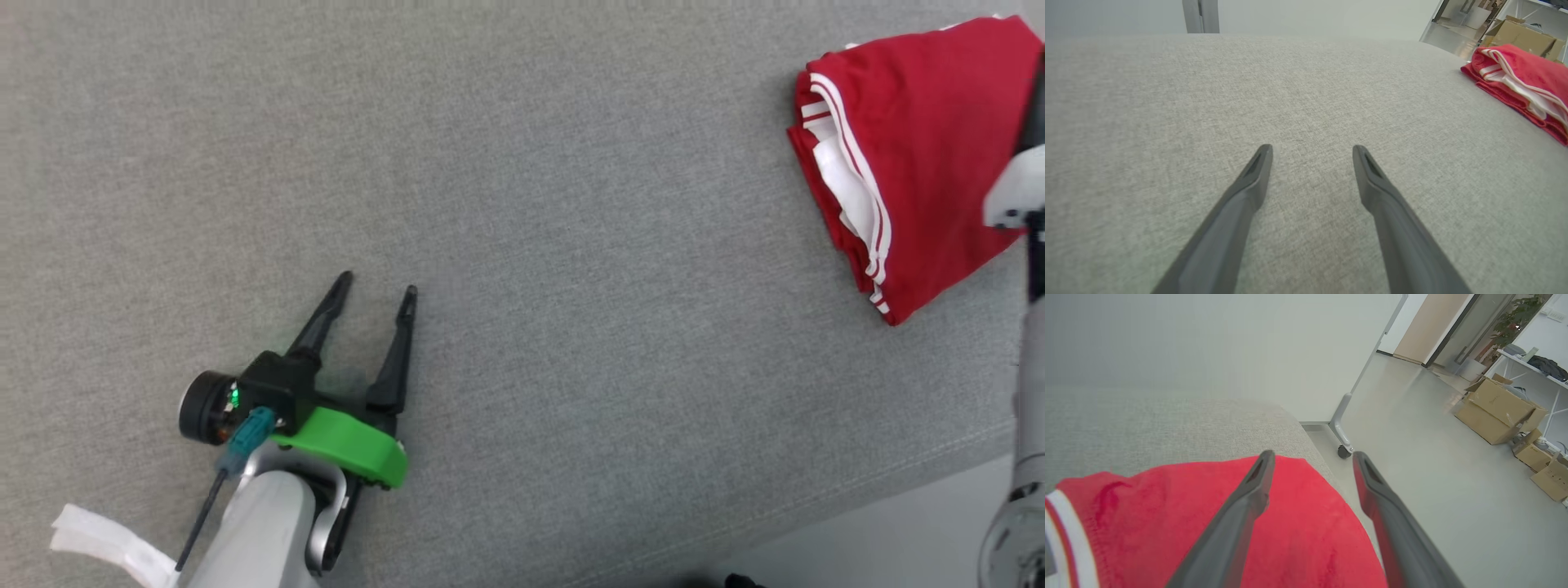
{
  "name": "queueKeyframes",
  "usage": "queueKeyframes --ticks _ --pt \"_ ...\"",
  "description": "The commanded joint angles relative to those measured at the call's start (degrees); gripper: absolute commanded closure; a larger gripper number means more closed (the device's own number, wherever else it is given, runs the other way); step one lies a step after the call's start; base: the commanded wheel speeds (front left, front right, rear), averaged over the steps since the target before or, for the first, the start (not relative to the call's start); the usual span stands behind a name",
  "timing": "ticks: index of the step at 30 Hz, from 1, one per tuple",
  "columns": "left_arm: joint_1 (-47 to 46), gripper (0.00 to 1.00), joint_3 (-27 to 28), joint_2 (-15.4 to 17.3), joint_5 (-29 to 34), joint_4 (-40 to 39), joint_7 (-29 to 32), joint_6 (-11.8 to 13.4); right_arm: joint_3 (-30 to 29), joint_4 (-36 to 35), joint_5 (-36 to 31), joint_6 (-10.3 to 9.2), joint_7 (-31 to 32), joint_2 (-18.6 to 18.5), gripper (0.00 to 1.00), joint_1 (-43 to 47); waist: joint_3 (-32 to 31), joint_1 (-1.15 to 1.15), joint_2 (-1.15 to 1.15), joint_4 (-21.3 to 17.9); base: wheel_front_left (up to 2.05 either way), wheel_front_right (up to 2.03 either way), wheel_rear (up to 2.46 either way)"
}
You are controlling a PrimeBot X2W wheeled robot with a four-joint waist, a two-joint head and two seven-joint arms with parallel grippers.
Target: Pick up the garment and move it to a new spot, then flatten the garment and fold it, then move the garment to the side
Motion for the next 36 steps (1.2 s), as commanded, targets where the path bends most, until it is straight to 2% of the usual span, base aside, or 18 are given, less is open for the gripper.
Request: queueKeyframes --ticks 1,8,18,23,29,36 --pt "1.18 0.0 1.15 -0.13 0.51 0.38 0.12 0.09 1.68 -0.71 1.05 -0.13 -0.6 1.23 0.0 0.91 -2.35 0.0 0.0 0.51 0.0 0.0 0.0" --pt "3.26 0.0 7.32 -2.32 0.58 1.14 0.09 0.09 12.85 -7.23 10.41 -0.13 -0.93 5.6 0.0 6.16 -7.22 0.0 0.0 3.23 0.0 0.0 0.0" --pt "6.51 0.0 14.86 -4.5 0.73 2.18 0.09 0.09 24.02 -15.05 20.93 -0.13 -0.96 6.49 0.0 19.94 -13.39 0.0 0.0 9.82 0.0 0.0 0.0" --pt "8.89 0.0 17.84 -4.69 2.06 3.05 0.1 0.09 26.68 -17.52 25.53 -0.13 -0.96 6.47 0.0 27.27 -16.43 0.0 0.0 12.04 0.0 0.0 0.0" --pt "12.04 0.0 19.34 -4.96 1.11 3.81 0.1 0.08 29.95 -19.0 26.88 -0.13 -0.96 6.47 0.0 33.54 -19.64 0.0 0.0 13.38 0.0 0.0 0.0" --pt "16.29 0.0 20.14 -4.97 1.59 3.55 0.09 0.08 30.76 -20.96 28.64 -0.13 -0.97 6.48 0.0 38.83 -23.14 0.0 0.0 14.04 0.0 0.0 0.0"
